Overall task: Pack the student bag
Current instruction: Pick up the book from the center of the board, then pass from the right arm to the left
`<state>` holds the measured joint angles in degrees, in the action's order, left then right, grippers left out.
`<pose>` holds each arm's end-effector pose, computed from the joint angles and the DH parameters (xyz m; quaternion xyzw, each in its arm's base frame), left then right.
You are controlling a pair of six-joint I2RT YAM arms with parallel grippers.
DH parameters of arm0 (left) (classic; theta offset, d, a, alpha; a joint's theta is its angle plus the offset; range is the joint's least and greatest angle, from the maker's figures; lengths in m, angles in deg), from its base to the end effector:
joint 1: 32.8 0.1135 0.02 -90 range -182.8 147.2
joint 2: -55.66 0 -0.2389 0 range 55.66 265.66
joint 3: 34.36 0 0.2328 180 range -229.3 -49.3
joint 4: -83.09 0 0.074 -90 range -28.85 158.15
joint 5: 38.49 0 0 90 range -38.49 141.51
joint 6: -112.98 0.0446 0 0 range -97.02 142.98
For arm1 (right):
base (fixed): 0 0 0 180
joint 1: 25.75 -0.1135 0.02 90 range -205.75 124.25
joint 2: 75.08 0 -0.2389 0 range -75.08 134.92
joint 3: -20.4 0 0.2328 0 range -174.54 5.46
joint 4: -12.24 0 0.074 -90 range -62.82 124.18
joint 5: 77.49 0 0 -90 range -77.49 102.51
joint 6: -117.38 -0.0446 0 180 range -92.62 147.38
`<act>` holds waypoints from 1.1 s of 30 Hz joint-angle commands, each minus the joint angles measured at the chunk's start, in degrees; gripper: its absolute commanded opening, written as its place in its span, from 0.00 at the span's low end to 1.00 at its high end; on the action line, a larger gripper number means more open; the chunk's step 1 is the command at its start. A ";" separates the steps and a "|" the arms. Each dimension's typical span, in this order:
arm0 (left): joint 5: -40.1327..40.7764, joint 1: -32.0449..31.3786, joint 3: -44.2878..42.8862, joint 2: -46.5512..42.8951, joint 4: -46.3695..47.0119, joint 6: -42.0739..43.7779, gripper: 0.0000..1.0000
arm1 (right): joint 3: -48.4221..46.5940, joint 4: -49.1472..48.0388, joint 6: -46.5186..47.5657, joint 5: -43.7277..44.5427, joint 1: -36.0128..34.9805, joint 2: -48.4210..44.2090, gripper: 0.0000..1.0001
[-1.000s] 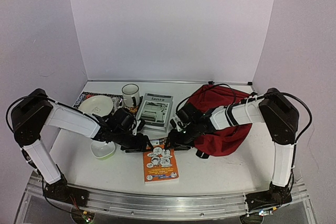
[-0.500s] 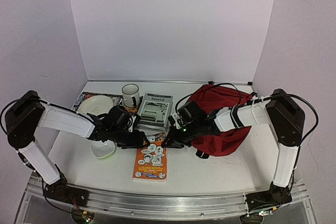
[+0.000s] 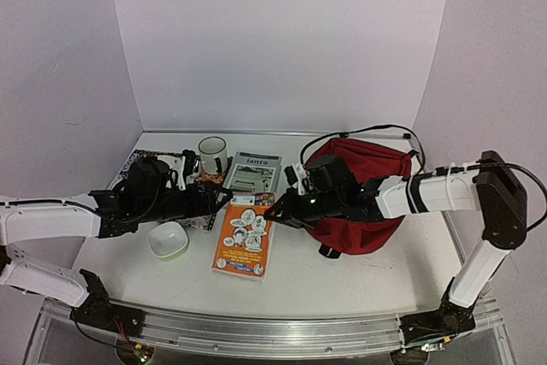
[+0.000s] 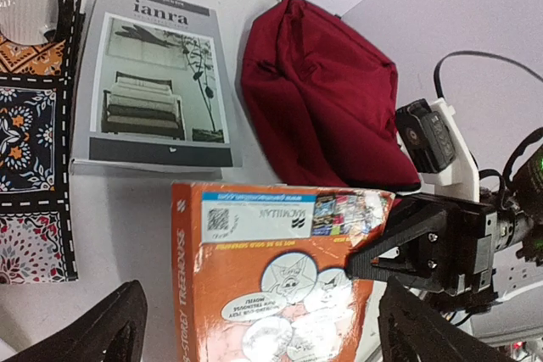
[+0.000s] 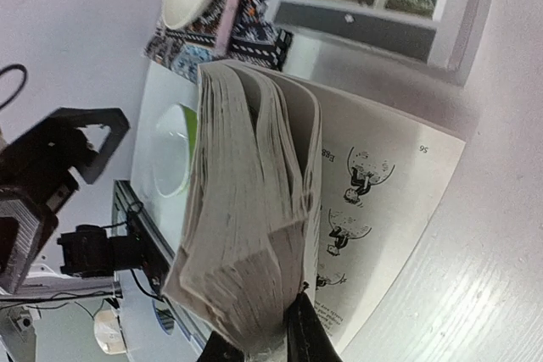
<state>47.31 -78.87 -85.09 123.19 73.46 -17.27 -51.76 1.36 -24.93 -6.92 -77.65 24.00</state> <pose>0.1764 -0.1878 0.2142 0.0624 0.8474 -0.3828 0.3627 0.2208 0.3057 0.2119 -0.0987 0.7877 0.5507 0.2578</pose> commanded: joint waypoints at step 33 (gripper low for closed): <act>-4.70 0.16 9.51 -2.59 39.06 -16.14 0.97 | 5.80 -51.36 -12.35 11.58 0.66 -11.24 0.00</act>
<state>46.18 -78.87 -74.64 118.63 101.46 -33.61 -44.36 -35.76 -35.26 4.52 -77.10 14.45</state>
